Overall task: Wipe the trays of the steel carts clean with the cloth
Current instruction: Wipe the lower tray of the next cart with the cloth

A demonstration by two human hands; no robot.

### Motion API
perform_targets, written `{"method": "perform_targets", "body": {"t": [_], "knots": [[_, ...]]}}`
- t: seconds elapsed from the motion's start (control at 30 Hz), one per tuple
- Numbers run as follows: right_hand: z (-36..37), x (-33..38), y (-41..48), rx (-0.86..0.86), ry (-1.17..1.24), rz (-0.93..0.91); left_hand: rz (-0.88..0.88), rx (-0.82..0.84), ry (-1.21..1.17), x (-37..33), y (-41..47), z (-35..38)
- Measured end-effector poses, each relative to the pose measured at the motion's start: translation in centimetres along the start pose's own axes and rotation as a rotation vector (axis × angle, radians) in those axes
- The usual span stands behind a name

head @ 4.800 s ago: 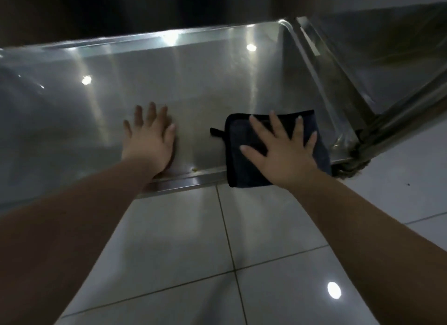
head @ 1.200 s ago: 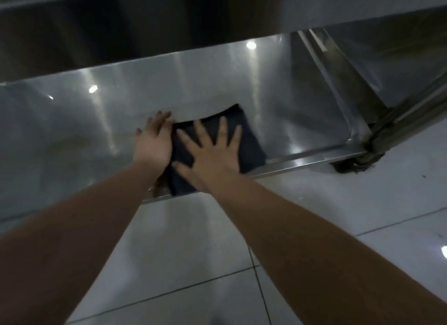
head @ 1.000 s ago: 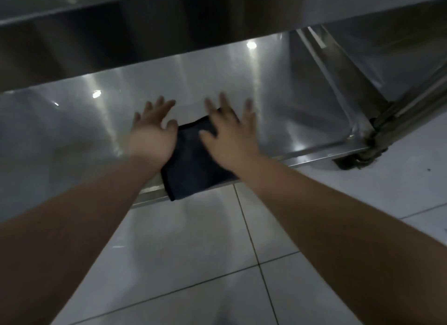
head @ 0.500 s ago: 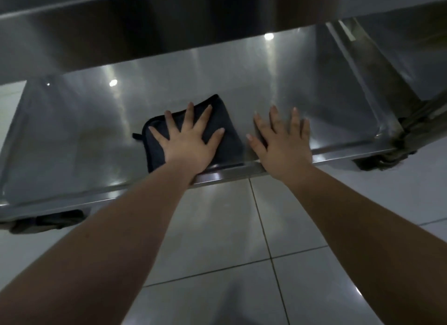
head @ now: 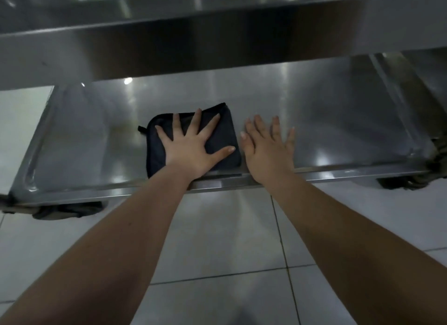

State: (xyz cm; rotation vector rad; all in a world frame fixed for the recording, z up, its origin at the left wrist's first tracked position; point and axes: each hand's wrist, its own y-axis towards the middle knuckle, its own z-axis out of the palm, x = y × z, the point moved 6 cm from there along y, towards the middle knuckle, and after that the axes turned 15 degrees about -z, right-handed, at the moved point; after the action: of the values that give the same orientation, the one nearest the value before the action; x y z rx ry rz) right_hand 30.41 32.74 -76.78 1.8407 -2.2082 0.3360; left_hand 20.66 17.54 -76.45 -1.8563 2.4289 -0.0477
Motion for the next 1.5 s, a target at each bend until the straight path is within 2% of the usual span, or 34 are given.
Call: {"method": "perform_targets", "body": {"t": [0.17,0.3,0.47,0.7,0.93,1.1,1.2,1.33,1.4,1.5], "knots": [[-0.1,-0.4,0.3,-0.077,0.032,0.014,0.083,0.045,0.011,-3.9,-2.5,1.2],[-0.5,-0.6,0.1,-0.152,0.122,0.027,0.071,0.042,-0.032,-4.7,-2.9,1.2],[0.4,-0.5,0.1,-0.031,0.025,-0.017,0.077,0.006,-0.043,-1.4,-2.1,0.7],[1.3,-0.3,0.2,0.095,-0.213,-0.044,-0.048,0.012,-0.021,7.5,0.0,-0.1],[1.3,-0.3,0.2,0.107,-0.279,-0.024,-0.006,0.046,0.015,1.3,-2.1,0.7],[1.1,0.5,-0.1,0.157,-0.290,0.003,0.019,0.077,0.012,2.6,-2.0,0.5],[0.9,1.7,-0.1,0.185,-0.283,-0.014,0.010,0.099,0.031,3.1,-2.1,0.3],[0.5,4.1,0.5,0.102,-0.167,-0.165,-0.115,0.060,-0.043,1.3,-3.9,0.4],[0.7,5.0,0.8,0.058,-0.090,-0.137,-0.154,0.025,-0.063,1.0,-4.5,0.8],[1.5,6.6,1.0,0.036,-0.021,-0.078,-0.151,0.061,-0.079,2.4,-3.8,0.9]]}}
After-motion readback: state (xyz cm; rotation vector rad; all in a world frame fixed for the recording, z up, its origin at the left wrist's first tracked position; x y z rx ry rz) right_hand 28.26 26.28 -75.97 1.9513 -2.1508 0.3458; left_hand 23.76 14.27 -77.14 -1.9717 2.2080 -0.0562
